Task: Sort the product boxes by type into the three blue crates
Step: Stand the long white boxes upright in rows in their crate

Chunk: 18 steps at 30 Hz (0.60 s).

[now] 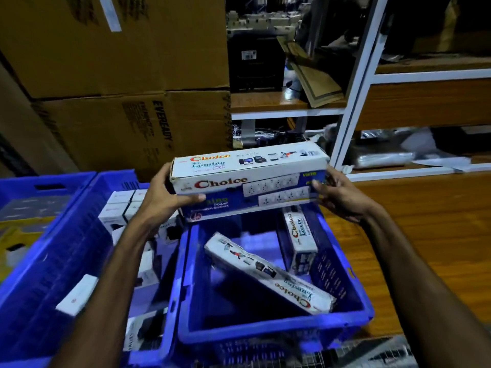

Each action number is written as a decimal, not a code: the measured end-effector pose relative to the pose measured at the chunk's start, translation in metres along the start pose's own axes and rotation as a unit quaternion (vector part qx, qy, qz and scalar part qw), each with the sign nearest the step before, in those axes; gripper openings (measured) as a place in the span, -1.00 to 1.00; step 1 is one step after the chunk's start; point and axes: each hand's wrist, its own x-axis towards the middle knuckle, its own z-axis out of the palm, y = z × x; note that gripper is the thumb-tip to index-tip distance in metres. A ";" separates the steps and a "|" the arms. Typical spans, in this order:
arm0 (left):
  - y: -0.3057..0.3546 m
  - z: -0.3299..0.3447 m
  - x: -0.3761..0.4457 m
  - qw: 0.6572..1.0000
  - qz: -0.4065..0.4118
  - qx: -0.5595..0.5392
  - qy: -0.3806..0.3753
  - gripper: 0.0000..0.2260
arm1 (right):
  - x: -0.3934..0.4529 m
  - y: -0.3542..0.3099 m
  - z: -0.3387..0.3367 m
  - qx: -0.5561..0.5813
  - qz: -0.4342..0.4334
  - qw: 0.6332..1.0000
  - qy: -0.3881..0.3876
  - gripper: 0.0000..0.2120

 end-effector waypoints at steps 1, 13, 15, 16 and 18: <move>0.005 0.004 -0.009 1.000 0.004 0.018 0.011 -0.25 | 0.009 0.005 0.002 -0.029 0.000 0.998 0.047 -0.57; 0.053 0.095 -0.090 0.942 -0.020 0.273 0.191 -0.31 | 0.048 0.025 0.051 -0.146 0.056 0.983 0.092 -0.51; 0.048 0.114 -0.090 0.939 -0.039 0.280 0.193 -0.28 | 0.052 0.027 0.057 -0.100 0.091 0.989 0.063 -0.56; 0.046 0.122 -0.089 0.936 -0.052 0.288 0.194 -0.28 | 0.054 0.029 0.060 -0.079 0.108 0.989 0.056 -0.58; 0.044 0.139 -0.084 0.933 -0.072 0.296 0.193 -0.27 | 0.056 0.033 0.065 -0.065 0.124 0.989 0.042 -0.59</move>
